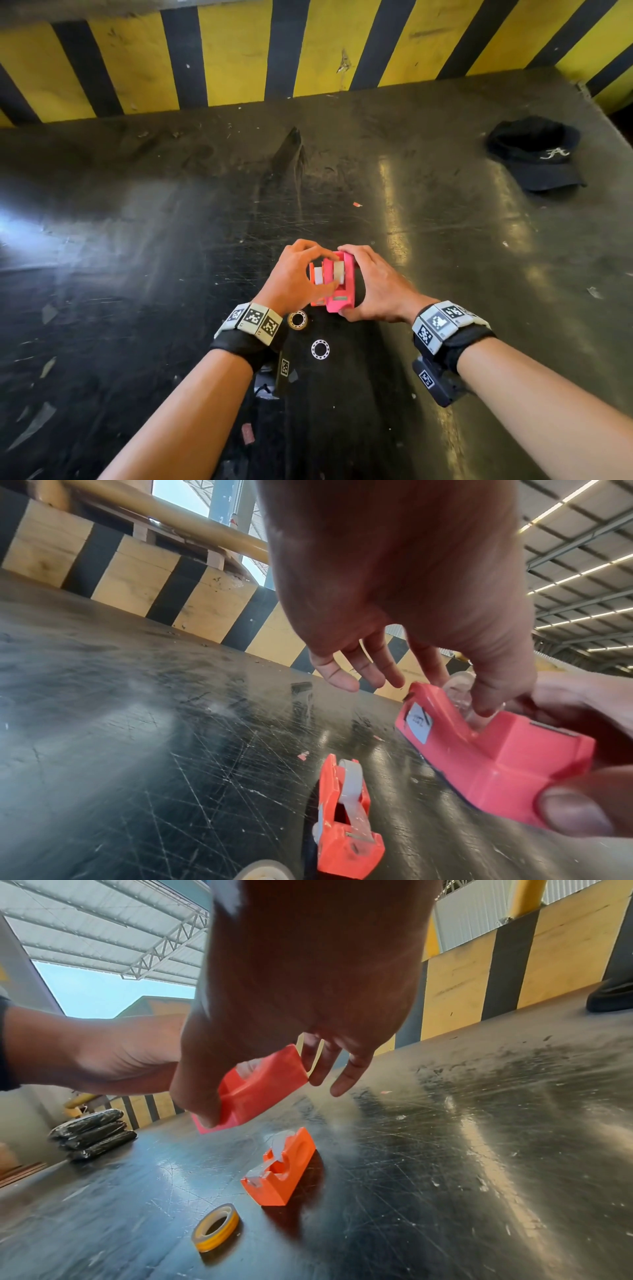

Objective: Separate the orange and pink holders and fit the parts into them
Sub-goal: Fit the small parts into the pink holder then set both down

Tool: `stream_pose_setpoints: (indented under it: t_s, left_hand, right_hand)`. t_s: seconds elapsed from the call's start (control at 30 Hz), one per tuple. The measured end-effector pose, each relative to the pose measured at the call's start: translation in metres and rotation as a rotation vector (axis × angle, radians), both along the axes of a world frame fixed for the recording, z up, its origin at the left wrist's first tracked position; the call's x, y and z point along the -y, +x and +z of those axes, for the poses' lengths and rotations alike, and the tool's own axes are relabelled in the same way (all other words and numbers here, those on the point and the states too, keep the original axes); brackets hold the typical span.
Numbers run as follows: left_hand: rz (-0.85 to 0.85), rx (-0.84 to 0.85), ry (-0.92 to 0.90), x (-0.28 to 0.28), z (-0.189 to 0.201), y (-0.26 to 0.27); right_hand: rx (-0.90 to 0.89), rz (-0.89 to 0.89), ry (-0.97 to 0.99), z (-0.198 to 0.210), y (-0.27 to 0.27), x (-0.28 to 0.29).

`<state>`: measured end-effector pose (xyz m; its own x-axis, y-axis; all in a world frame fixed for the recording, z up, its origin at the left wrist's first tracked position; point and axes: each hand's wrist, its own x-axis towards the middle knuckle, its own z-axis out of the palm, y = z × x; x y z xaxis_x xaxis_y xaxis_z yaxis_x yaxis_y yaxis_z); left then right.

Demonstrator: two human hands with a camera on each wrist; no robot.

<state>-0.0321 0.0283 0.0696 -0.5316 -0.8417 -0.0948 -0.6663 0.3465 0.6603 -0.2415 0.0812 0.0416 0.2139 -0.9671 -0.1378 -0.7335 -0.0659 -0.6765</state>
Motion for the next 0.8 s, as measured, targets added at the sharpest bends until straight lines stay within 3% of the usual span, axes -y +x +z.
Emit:
stream_pose_setpoints:
  t_s: [0.43,0.8]
  left_hand:
    - [0.045,-0.079,0.054,-0.015,0.007,0.001]
    - [-0.060,0.029,-0.166,-0.015,0.018,0.001]
  right_hand:
    - [0.023,0.013,-0.007,0.009,0.003,-0.011]
    - [-0.004,-0.009,0.060,0.013,0.008,-0.009]
